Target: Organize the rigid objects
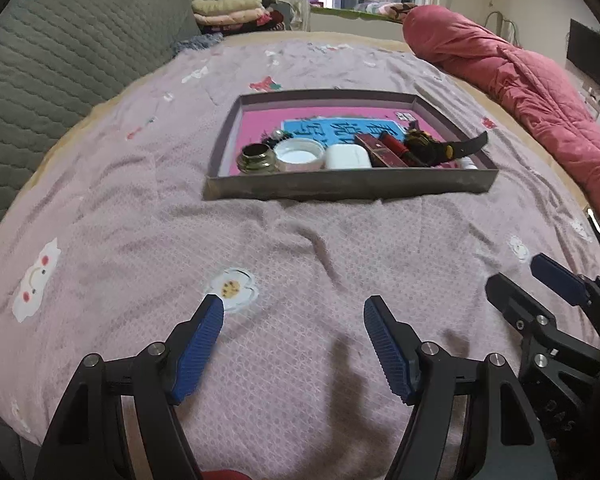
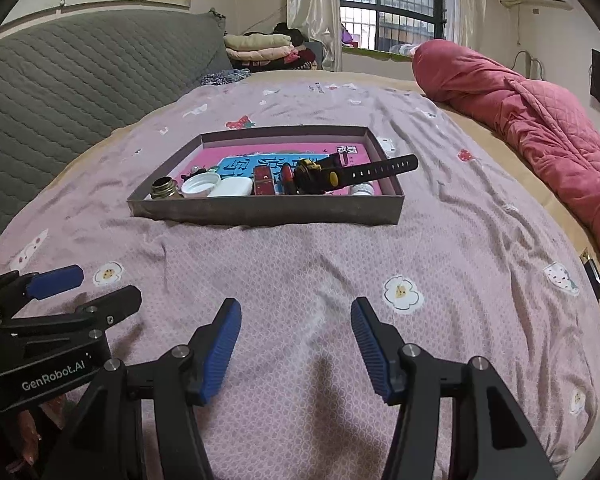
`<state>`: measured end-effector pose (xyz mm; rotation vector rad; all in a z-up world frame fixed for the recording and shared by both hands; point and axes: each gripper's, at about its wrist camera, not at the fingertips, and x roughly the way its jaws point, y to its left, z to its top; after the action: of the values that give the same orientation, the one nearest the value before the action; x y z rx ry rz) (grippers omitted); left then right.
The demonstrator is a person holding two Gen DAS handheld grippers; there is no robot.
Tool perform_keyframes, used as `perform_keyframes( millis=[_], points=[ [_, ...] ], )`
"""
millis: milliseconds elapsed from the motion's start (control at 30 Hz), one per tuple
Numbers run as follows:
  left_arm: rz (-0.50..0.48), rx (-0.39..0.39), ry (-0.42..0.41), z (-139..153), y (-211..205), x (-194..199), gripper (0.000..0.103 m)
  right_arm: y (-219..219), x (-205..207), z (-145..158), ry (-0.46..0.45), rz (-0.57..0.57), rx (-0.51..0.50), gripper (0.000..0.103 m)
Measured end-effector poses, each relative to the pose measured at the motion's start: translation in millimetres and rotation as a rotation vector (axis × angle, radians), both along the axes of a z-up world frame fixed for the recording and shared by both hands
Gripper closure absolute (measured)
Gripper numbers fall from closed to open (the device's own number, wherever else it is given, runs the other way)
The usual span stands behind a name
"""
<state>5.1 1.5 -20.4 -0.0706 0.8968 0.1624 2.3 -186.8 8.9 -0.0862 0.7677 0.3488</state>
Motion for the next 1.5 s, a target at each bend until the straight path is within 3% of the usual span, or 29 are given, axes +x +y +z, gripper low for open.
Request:
perform_keyframes(
  millis=[533, 1500],
  points=[
    [0.016, -0.037, 0.005, -8.6, 6.1, 6.6, 0.029, 0.3, 2.6, -11.1, 0.003, 0.002, -0.008, 0.046],
    [0.017, -0.032, 0.008, -9.3, 5.3, 7.4, 0.029, -0.4, 4.1, -13.2, 0.008, -0.002, -0.018, 0.046]
  ],
)
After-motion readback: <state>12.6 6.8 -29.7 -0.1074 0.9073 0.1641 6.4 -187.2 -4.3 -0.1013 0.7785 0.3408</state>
